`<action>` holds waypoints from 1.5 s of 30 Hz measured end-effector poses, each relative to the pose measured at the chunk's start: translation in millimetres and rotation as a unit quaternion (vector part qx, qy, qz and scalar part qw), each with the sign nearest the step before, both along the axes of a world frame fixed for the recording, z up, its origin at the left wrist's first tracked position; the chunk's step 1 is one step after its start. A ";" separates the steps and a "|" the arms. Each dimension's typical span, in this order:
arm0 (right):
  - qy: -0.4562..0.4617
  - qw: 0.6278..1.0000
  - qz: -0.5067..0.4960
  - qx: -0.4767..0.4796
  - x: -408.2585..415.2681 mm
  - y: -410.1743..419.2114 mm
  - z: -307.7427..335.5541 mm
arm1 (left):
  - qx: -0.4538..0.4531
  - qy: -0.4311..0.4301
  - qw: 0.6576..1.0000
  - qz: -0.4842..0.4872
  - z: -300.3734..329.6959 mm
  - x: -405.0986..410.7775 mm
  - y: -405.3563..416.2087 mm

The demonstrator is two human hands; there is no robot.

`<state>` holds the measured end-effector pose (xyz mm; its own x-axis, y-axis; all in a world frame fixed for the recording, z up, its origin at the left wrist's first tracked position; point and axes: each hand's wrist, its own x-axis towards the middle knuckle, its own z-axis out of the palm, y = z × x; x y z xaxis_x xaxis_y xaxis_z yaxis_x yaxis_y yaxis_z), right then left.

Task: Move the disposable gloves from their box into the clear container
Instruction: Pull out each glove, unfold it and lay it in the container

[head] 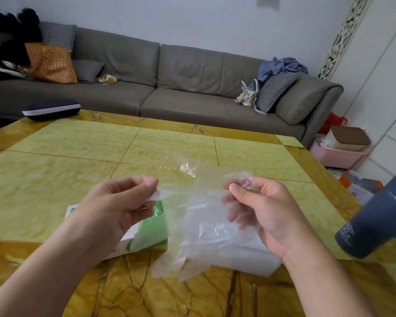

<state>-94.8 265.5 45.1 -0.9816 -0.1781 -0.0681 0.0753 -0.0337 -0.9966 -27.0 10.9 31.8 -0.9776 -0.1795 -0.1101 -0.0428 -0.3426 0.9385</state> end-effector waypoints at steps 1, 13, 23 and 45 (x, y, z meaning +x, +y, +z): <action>-0.001 1.000 -0.007 -0.006 0.2 -0.7 -0.2 | 0.060 -0.002 0.998 0.010 -1.0 -0.7 2.8; -0.012 0.995 -0.094 -0.022 -5.2 10.6 -3.4 | -0.113 -0.027 0.981 -0.156 -3.6 6.8 25.1; 0.009 0.981 -0.111 0.157 -6.6 42.1 -12.3 | -0.341 -0.006 0.938 0.059 -12.1 -5.1 38.3; 0.053 0.789 -0.075 0.607 -11.5 57.8 -9.0 | -0.675 -0.104 0.685 -0.256 -16.5 -71.2 124.0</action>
<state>-106.3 323.4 36.1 -0.9972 0.0733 -0.0158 0.0747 0.9506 -0.3012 -98.2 134.8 15.4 -0.9389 0.1043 -0.3279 -0.0148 0.9399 0.3412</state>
